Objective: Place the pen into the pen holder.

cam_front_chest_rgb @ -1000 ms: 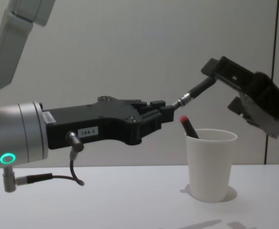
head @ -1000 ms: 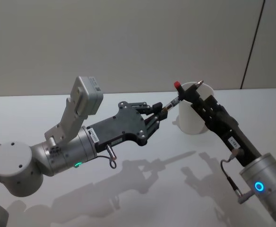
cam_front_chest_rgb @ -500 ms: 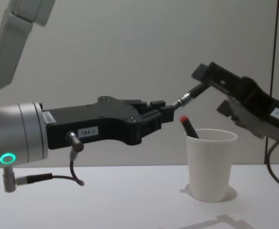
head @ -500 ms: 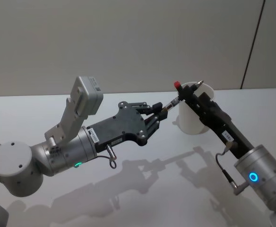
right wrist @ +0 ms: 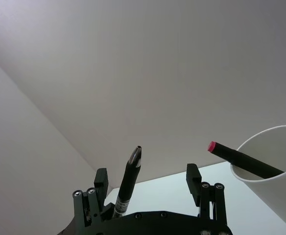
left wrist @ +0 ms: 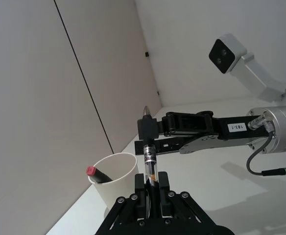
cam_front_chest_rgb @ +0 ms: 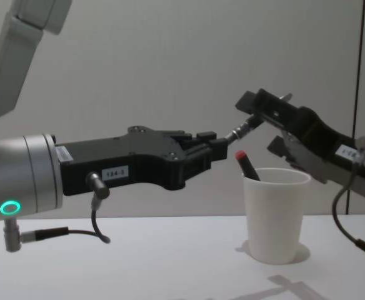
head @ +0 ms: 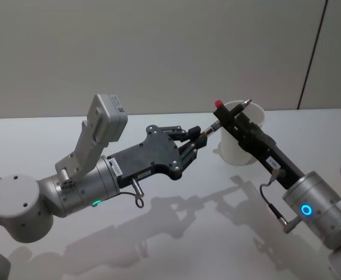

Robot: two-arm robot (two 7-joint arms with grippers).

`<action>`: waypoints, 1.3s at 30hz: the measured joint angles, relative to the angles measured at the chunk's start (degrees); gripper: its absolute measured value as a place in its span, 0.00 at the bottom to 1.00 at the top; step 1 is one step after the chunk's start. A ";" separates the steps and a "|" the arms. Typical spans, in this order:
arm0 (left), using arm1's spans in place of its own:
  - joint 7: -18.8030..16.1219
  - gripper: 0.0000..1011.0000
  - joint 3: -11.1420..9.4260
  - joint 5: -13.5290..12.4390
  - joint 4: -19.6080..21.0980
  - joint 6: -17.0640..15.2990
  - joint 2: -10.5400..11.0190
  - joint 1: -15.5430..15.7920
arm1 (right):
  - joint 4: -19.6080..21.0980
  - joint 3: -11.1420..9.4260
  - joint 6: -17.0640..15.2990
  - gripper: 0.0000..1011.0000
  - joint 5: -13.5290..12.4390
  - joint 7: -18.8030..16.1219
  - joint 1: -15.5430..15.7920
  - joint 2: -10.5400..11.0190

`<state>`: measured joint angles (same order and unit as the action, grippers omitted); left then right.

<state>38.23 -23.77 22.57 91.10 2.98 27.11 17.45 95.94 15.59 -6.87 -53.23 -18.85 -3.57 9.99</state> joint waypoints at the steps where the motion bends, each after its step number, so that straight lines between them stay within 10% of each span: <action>1: 0.00 0.16 0.00 0.00 0.00 0.00 0.00 0.00 | -0.13 0.01 -0.12 0.99 0.00 -0.18 -0.13 -0.01; 39: 0.00 0.16 0.00 0.00 0.00 0.00 0.00 0.00 | -0.85 0.93 -0.44 0.97 -0.63 -2.94 -1.51 0.34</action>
<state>38.22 -23.77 22.57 91.10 2.98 27.11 17.45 95.09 16.52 -7.32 -53.86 -21.80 -5.08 10.32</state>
